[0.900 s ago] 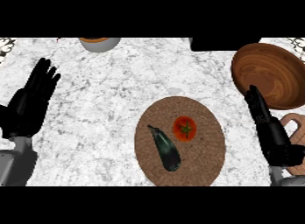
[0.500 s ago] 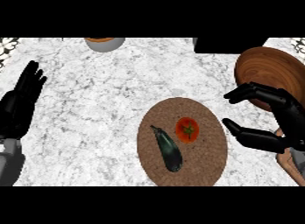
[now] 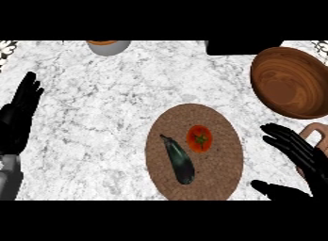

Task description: Pick the tomato from the placemat and place it in the bowl

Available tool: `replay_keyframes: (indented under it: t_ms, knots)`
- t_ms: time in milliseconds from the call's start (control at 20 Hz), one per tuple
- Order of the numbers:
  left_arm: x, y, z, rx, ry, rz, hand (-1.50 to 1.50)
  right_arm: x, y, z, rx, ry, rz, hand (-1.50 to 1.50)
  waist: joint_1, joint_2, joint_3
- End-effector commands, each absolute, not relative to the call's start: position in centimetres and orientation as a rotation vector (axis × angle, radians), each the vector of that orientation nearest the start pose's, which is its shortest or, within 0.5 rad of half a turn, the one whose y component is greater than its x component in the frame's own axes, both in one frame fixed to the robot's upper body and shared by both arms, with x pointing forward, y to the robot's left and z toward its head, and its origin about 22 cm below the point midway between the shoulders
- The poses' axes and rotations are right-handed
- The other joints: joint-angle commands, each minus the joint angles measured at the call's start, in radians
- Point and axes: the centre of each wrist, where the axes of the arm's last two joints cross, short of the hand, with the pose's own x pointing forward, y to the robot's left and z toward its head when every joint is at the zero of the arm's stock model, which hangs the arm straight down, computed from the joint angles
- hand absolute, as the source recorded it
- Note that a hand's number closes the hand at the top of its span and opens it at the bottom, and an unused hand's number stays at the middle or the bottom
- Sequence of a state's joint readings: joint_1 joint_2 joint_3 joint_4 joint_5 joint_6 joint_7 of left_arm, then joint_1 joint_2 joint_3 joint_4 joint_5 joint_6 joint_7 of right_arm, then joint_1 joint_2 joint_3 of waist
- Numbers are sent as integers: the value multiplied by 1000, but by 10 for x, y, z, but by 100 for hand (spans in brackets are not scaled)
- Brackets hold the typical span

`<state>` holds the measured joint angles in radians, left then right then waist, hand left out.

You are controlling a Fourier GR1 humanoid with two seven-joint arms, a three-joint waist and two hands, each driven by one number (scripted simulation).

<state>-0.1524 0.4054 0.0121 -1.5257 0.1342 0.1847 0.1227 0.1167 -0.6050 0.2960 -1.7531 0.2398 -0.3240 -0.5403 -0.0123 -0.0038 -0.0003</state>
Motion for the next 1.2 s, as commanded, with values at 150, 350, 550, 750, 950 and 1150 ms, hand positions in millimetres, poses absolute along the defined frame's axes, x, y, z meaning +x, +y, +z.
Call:
replay_keyframes:
  t_ms: [150,350,550,750,950,1150]
  knots:
    - [259,310,48,331,-1563,-65,0,186,-297,61,-490,-2059,868,-150,9,2,0]
    - [263,311,67,348,-1576,-68,0,193,-276,105,-542,-2050,921,-150,12,1,0]
    - [272,304,59,331,-1573,-80,0,202,-256,151,-561,-2029,993,-150,13,3,-1]
    - [279,312,69,320,-1569,-95,0,213,-241,165,-647,-1828,1230,-150,27,4,-3]
    - [281,295,57,313,-1581,-98,0,243,-223,176,-669,-1685,1359,-150,37,8,-2]
    - [281,298,60,298,-1568,-85,0,249,-194,172,-642,-1520,1474,-150,36,6,-2]
